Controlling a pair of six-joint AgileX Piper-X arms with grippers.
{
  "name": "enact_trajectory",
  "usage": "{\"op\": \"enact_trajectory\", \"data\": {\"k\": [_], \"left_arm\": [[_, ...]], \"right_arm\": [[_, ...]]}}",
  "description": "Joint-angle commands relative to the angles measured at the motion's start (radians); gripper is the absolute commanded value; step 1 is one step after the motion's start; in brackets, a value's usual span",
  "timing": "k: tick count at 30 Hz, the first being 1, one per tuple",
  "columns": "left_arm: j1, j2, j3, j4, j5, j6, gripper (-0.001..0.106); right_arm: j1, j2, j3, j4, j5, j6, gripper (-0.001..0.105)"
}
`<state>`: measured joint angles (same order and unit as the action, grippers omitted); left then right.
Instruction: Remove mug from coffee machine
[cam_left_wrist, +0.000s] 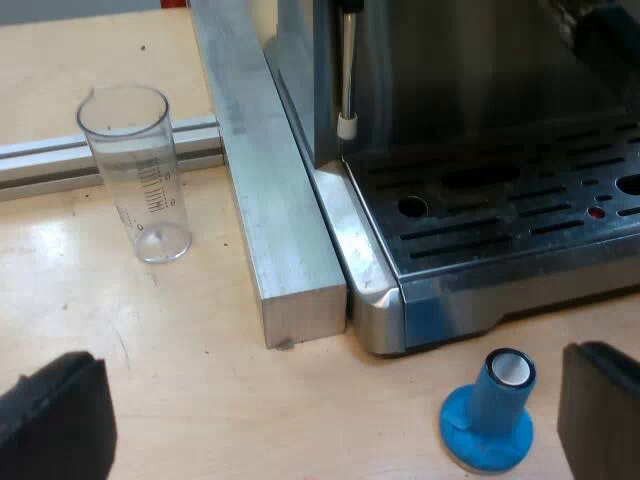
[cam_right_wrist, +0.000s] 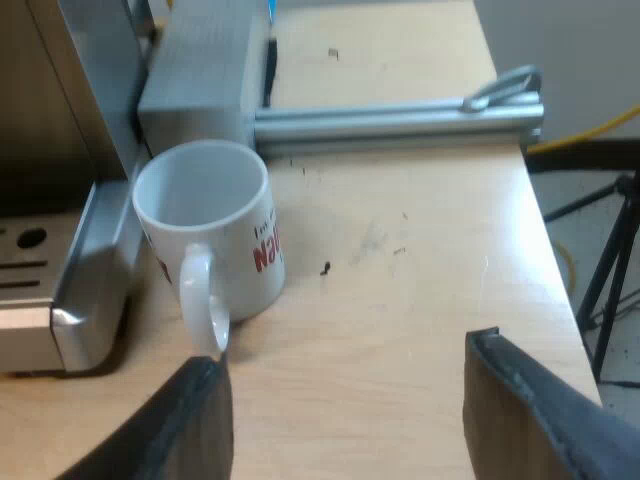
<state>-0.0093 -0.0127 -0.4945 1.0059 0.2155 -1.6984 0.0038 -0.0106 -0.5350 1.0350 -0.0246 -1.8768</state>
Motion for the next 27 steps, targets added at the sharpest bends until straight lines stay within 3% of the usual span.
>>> {"op": "enact_trajectory", "data": {"k": [1,27], "left_arm": [[-0.002,-0.129,-0.004,-0.017,-0.011,-0.002,0.09],[-0.002,-0.129,0.008,-0.04,-0.01,-0.002,0.09]], "right_arm": [[0.0,-0.041,0.014,-0.015,-0.007,-0.005,0.054],[0.0,-0.041,0.014,-0.016,-0.003,-0.005,0.054]]}}
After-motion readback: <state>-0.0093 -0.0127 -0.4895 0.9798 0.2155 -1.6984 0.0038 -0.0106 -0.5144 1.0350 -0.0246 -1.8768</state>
